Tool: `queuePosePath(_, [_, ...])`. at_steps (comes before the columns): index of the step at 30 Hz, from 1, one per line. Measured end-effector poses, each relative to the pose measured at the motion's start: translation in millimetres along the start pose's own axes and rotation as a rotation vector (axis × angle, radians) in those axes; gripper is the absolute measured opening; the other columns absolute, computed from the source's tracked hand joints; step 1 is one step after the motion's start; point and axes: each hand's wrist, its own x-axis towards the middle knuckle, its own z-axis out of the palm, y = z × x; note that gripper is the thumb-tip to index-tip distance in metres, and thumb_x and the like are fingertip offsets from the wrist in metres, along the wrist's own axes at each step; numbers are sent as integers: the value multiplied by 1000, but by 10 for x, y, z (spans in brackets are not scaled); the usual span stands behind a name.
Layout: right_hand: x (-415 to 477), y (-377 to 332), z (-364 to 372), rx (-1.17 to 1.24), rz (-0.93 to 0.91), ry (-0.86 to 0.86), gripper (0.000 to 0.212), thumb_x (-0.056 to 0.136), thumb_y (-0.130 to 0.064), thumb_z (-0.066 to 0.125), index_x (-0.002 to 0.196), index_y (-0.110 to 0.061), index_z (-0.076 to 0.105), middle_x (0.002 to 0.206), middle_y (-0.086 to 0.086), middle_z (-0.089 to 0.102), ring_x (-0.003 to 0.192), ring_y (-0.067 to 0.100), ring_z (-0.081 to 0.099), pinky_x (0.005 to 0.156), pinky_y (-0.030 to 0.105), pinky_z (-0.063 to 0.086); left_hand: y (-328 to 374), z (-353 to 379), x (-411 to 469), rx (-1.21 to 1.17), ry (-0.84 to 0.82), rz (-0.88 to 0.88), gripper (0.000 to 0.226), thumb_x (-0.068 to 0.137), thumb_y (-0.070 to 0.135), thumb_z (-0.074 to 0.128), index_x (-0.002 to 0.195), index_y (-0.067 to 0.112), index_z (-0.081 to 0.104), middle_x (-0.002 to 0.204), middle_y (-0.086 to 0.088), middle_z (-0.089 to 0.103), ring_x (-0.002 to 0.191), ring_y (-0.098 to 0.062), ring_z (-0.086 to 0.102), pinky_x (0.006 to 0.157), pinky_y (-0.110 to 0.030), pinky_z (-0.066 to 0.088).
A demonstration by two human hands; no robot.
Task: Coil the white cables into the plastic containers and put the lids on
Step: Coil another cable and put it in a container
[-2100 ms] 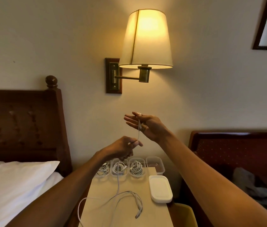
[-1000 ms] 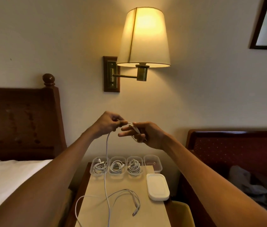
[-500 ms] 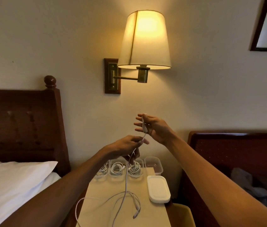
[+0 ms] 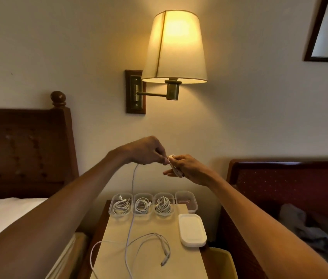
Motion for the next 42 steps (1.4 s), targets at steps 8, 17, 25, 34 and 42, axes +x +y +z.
queuePosePath(8, [-119, -107, 76, 409, 118, -233, 52, 106, -30, 25, 136, 9, 43, 128, 28, 59, 95, 26, 70, 80, 27, 59, -331, -186, 61, -56, 271, 66, 17, 84, 32, 76, 94, 18, 78, 87, 5, 73, 85, -12, 67, 73, -35, 56])
queuePosePath(17, [-184, -342, 1, 748, -60, -226, 43, 104, -26, 39, 130, 6, 50, 95, 14, 67, 69, 11, 65, 62, 17, 57, -604, 261, 75, -554, 339, 22, 21, 100, 16, 53, 96, 8, 73, 71, -12, 47, 57, -23, 34, 46, -26, 31])
queuePosePath(25, [-50, -501, -68, 586, -205, -145, 48, 106, -24, 30, 140, 8, 37, 142, 26, 46, 118, 35, 58, 90, 37, 56, -442, 813, 51, -374, 109, -107, 30, 104, 31, 45, 102, 17, 71, 66, -6, 53, 45, -9, 42, 40, -24, 38])
queuePosePath(34, [120, -204, -35, -4, -154, 281, 39, 105, -10, 36, 106, 27, 49, 90, 34, 53, 84, 48, 48, 72, 38, 49, -31, 390, 109, 20, -129, -61, 28, 100, 15, 47, 99, 24, 73, 84, -3, 68, 71, -15, 59, 69, -37, 53])
queuePosePath(42, [44, -38, 60, -208, 97, 39, 41, 105, -24, 40, 115, 15, 53, 107, 28, 54, 105, 35, 65, 101, 43, 48, -73, -42, -5, 103, -27, -23, 14, 91, 32, 68, 94, 22, 78, 89, 5, 73, 88, -19, 64, 77, -38, 52])
